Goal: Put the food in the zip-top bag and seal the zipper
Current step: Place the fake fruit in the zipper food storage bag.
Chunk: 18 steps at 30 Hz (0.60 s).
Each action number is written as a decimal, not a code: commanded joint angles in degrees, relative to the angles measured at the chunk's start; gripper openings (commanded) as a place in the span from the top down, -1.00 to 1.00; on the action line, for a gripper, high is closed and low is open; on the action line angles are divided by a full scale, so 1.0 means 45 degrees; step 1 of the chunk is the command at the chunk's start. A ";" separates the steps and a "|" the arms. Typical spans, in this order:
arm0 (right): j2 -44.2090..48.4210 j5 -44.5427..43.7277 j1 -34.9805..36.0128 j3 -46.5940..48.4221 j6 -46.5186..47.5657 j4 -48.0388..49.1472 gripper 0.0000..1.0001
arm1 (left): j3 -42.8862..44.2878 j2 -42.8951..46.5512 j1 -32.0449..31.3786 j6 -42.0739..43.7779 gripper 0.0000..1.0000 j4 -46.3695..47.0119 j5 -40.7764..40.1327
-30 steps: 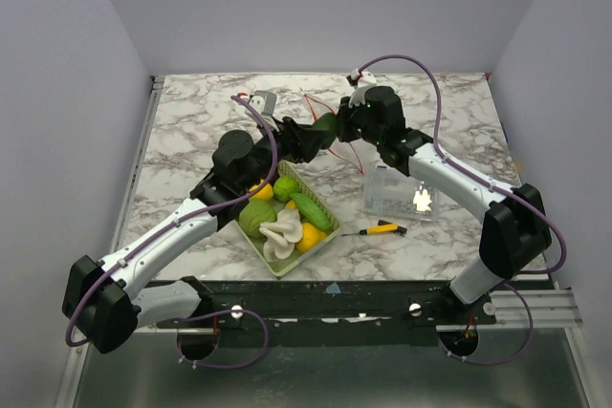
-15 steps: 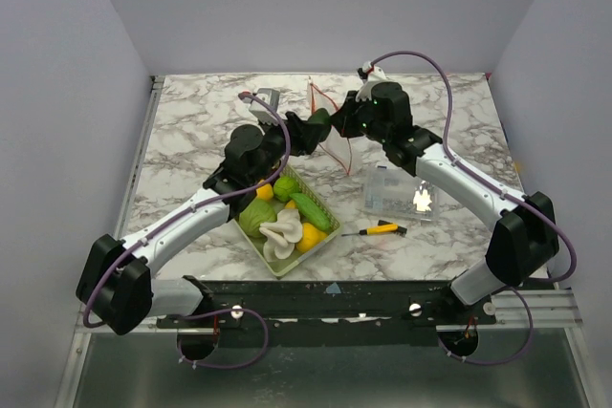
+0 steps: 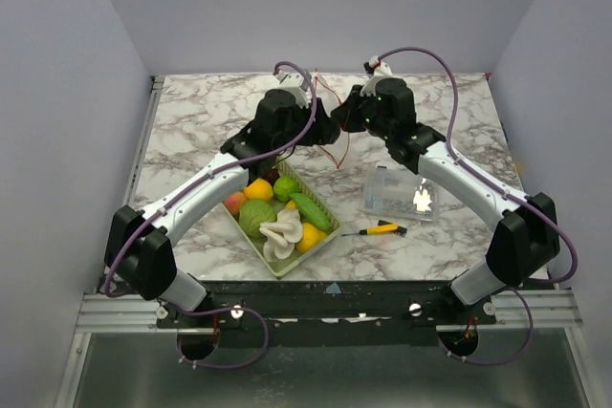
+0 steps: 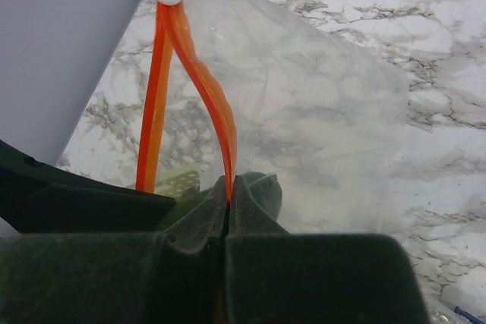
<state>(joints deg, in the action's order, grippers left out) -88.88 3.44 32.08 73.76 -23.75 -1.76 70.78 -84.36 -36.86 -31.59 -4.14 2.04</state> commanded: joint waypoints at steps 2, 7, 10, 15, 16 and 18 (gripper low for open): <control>0.0172 -0.0486 -0.0120 0.0611 -0.0124 0.0289 0.99 | 0.2449 -0.1125 -0.0070 0.0267 0.51 -0.2920 0.1399; 0.0143 -0.0718 -0.0186 0.0627 0.0311 0.0791 0.99 | 0.2416 -0.0390 -0.0037 0.0341 -0.23 -0.3312 0.1481; 0.0031 -0.0726 -0.0280 0.0602 0.0425 0.0893 0.99 | 0.2030 0.0585 0.0041 0.0380 -0.48 -0.3096 0.1647; -0.0098 -0.0531 -0.0391 0.0483 0.0496 0.0971 0.99 | 0.2077 0.1312 0.0337 0.0419 -0.97 -0.3909 0.2389; -0.0066 -0.0524 -0.0394 0.0390 0.0558 0.1048 0.99 | 0.2012 0.1534 0.0405 0.0419 -0.97 -0.4158 0.2300; 0.0041 -0.0528 -0.0390 0.0246 0.0678 0.1112 0.99 | 0.1417 0.2353 0.0554 0.0453 -0.97 -0.4366 0.2170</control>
<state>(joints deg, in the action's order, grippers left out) -88.92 1.72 30.63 74.96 -22.28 0.54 79.79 -78.89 -35.62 -30.22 -19.88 10.15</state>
